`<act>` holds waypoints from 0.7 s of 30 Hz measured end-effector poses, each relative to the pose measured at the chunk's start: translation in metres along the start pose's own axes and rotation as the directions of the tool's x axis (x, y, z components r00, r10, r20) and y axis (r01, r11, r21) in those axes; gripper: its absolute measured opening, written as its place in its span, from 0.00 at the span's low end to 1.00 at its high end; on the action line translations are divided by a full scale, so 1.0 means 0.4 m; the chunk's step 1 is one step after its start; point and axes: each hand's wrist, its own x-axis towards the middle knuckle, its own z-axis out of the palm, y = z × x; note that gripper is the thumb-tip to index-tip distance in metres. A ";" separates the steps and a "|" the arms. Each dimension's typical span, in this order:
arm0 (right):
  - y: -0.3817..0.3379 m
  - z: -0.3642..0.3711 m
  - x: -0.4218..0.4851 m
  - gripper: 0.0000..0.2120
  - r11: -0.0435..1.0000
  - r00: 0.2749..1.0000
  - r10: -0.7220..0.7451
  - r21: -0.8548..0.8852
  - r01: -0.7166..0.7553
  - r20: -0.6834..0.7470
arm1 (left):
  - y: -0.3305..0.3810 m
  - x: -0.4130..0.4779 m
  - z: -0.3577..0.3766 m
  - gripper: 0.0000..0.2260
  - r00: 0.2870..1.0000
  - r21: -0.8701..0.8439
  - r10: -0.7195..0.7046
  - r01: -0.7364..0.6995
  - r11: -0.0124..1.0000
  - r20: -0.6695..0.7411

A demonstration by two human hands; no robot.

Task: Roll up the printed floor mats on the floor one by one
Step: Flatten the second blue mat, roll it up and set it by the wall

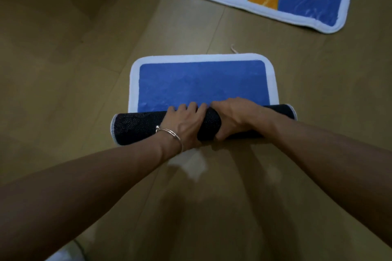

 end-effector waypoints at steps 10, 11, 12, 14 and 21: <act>-0.011 0.047 -0.024 0.32 0.972 0.967 -0.061 -0.237 0.000 -0.247 | -0.034 0.035 -0.032 0.37 0.987 -0.230 0.022 0.015 0.973 0.156; -0.011 0.023 -0.013 0.32 0.989 0.985 -0.028 -0.145 0.003 -0.172 | -0.032 0.026 -0.024 0.42 0.995 -0.175 0.021 -0.003 0.985 0.100; -0.009 -0.001 -0.004 0.31 0.999 0.997 0.004 -0.050 -0.008 -0.076 | -0.029 0.019 -0.019 0.44 0.998 -0.095 0.026 -0.021 0.995 0.057; -0.010 -0.019 0.005 0.29 0.998 0.998 0.044 0.049 -0.046 0.048 | -0.023 0.013 -0.013 0.39 0.999 -0.012 0.038 -0.037 0.999 0.013; -0.005 0.078 -0.050 0.29 0.944 0.899 -0.115 -0.330 -0.034 -0.423 | -0.048 0.059 -0.055 0.30 0.980 -0.276 0.051 0.004 0.961 0.191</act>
